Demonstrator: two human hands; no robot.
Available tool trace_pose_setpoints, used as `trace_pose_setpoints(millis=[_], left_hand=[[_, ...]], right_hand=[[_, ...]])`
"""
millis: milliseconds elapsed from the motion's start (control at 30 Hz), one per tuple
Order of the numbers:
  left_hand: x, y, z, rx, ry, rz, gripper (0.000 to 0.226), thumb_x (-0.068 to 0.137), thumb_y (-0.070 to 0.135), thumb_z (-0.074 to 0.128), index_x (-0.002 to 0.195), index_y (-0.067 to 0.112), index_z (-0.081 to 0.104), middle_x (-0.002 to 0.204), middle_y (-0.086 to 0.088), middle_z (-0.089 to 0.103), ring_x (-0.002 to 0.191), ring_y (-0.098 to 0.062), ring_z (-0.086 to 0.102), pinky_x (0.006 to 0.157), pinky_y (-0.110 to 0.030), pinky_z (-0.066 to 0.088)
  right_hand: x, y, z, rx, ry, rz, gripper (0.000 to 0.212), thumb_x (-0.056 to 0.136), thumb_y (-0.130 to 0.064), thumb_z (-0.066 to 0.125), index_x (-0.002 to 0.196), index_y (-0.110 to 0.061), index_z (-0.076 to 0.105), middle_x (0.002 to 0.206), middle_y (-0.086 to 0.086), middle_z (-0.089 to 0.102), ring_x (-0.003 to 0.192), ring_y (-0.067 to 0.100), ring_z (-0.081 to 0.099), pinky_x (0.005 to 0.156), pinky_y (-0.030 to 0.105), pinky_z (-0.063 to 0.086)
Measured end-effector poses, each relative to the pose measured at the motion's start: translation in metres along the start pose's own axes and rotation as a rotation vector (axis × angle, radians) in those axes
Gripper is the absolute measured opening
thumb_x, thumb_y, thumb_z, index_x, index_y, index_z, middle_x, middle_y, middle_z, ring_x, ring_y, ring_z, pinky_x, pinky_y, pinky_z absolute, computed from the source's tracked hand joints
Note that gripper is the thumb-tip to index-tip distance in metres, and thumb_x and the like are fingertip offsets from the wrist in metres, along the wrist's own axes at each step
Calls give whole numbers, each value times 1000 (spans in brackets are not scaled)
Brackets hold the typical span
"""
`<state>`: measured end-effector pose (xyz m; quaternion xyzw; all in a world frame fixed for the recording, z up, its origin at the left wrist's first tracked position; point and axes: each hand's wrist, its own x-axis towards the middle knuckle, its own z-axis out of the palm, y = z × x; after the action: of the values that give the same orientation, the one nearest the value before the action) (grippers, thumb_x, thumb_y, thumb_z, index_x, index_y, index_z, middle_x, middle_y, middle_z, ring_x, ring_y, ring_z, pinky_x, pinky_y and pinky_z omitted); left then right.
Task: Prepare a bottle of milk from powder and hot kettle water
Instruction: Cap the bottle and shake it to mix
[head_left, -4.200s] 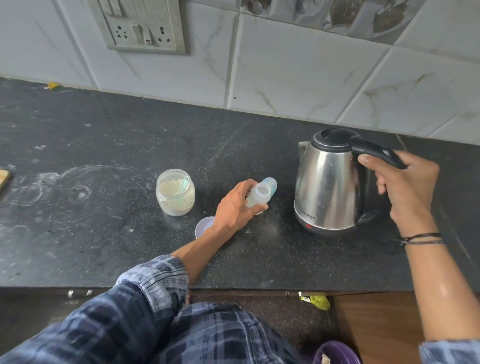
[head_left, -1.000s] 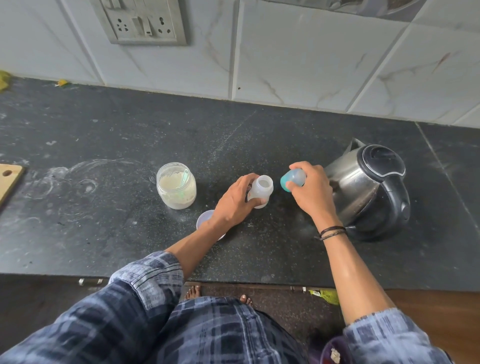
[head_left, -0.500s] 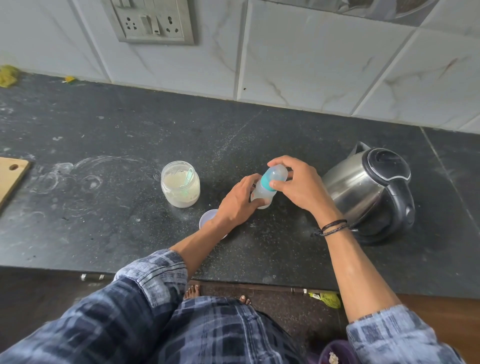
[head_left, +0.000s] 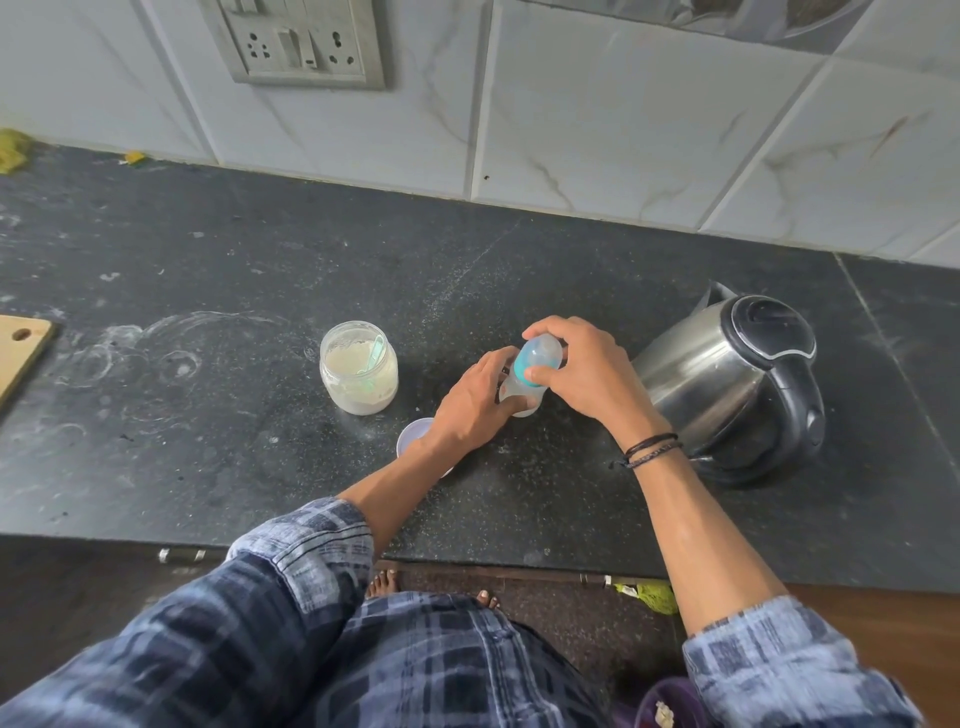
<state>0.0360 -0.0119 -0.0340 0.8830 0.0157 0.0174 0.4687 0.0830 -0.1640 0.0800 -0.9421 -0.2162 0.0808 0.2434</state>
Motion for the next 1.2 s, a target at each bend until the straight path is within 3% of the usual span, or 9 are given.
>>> trace_pose_setpoints(millis=[233,433,600,767,933,1067,1200], left_hand=[[0,0,0,-3,-2,-1,62,95,33,75,147,17,46,142,-2,58,118,-22,60,98,-43,54],[1,-1,0,-11,5,-7,62,94,35,75,146,18,47,142,-2,57,117,-21,59,97,-41,54],[0,-2,1,-9,7,-10,63,94,37,76,146,19,46,141,-2,58,116,-21,60,95,-40,54],[0,-3,1,-7,4,-12,63,93,37,76,146,19,46,140,-1,59,116,-21,60,96,-43,54],[1,-2,1,-8,1,-13,63,94,36,76,146,18,46,140,-2,59,116,-21,60,97,-43,54],[0,-1,1,-6,2,-18,63,94,35,76,147,18,46,141,-2,58,118,-21,60,98,-43,54],[1,0,0,-3,-2,-17,62,95,36,75,146,18,46,143,-3,58,119,-22,60,99,-44,55]], right_hand=[[-1,-2,1,-60,30,-8,51,84,-37,86,130,-29,64,123,-1,62,100,18,65,79,31,51],[-4,3,-1,-37,23,9,57,85,-26,86,138,-27,64,135,-3,66,115,20,67,94,38,55],[-5,2,-7,-34,29,8,66,80,-47,87,139,-30,62,126,-5,66,105,17,68,89,42,57],[-7,6,-2,12,45,18,56,85,-33,86,137,-29,65,130,-4,68,101,13,71,86,34,56],[-5,2,-6,-31,53,5,68,79,-43,89,140,-29,62,125,-5,64,100,15,68,85,37,55],[-5,2,-5,-36,44,-25,54,85,-27,85,136,-30,66,130,-4,65,108,18,69,89,38,57],[-5,-1,0,-64,59,-17,56,83,-36,87,134,-26,67,124,0,65,107,22,65,88,38,55]])
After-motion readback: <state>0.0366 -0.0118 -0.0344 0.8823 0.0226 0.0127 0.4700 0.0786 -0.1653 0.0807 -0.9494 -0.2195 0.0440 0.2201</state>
